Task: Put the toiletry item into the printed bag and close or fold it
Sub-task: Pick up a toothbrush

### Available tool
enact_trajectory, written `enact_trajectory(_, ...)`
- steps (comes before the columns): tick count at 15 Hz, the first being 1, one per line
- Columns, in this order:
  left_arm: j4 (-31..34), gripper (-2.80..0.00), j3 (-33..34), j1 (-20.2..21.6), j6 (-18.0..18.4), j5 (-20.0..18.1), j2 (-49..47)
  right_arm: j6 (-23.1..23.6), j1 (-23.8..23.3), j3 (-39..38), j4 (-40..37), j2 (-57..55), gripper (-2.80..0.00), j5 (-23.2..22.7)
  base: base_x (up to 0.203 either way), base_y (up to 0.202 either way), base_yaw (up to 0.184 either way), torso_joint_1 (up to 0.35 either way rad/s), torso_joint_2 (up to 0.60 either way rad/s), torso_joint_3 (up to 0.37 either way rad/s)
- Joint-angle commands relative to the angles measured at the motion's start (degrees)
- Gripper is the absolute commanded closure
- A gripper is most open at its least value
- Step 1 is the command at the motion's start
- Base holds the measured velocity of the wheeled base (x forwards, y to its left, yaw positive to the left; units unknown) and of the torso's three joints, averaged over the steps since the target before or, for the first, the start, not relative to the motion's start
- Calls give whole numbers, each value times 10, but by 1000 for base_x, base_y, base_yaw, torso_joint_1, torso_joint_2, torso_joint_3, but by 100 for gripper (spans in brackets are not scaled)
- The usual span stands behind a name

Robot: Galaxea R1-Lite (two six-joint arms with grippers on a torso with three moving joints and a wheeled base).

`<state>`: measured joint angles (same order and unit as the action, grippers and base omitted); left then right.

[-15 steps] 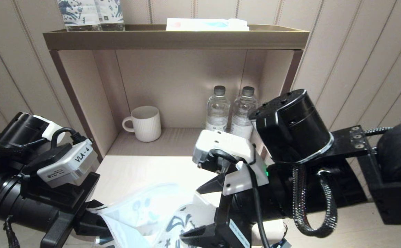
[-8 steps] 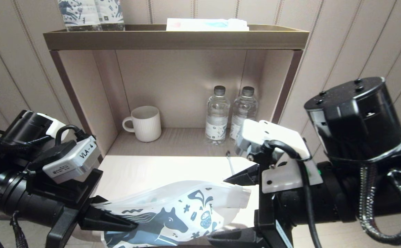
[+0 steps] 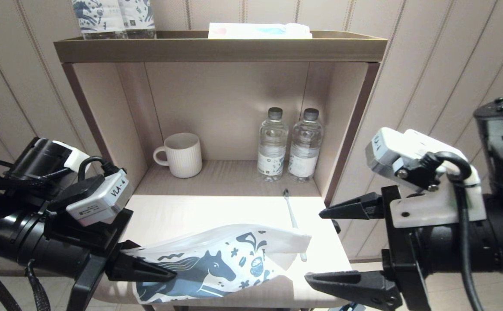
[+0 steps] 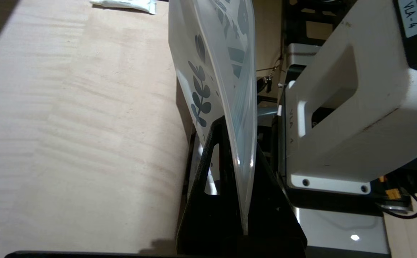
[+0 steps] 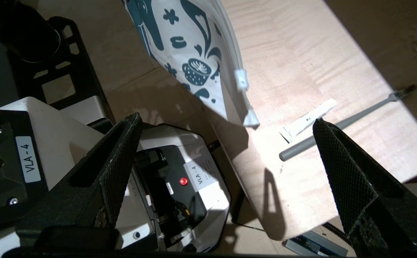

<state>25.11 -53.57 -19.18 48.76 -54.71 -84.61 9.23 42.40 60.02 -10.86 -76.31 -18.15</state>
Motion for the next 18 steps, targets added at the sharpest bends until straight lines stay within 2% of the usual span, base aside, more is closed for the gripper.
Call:
enact_trajectory(1,-11,0,-1,15,2,-4,-4,-6,-33,-11,-2,30,-280,5,0,0,0,0,0,0)
enact_trajectory(4,-24,0,-8,41,1,-3,-6,-65,-40,-25,-3,25,-280,100,0,0,0,0,0,0)
enact_trajectory(5,-24,0,-14,49,1,-3,-6,-82,-40,-33,-3,21,-280,117,0,0,0,0,0,0)
enact_trajectory(7,-24,0,-21,61,0,-4,-6,-87,-41,-41,-12,26,-280,121,0,0,0,0,0,0)
enact_trajectory(8,-24,0,-21,63,0,-4,-6,-87,-40,-45,-20,25,0,131,0,0,0,0,0,0)
enact_trajectory(9,-24,0,-21,63,0,-4,-4,-86,-36,-45,-33,20,0,149,0,0,0,0,0,0)
enact_trajectory(11,-24,0,-21,63,0,-4,-1,-87,-34,-45,-43,8,0,155,0,0,0,0,0,0)
enact_trajectory(16,-24,0,-21,63,-1,-3,2,-126,-18,-27,-43,-48,0,178,0,0,0,0,0,0)
enact_trajectory(18,-25,0,-21,64,-1,-3,5,-158,-1,-15,-43,-79,0,212,0,0,0,0,0,0)
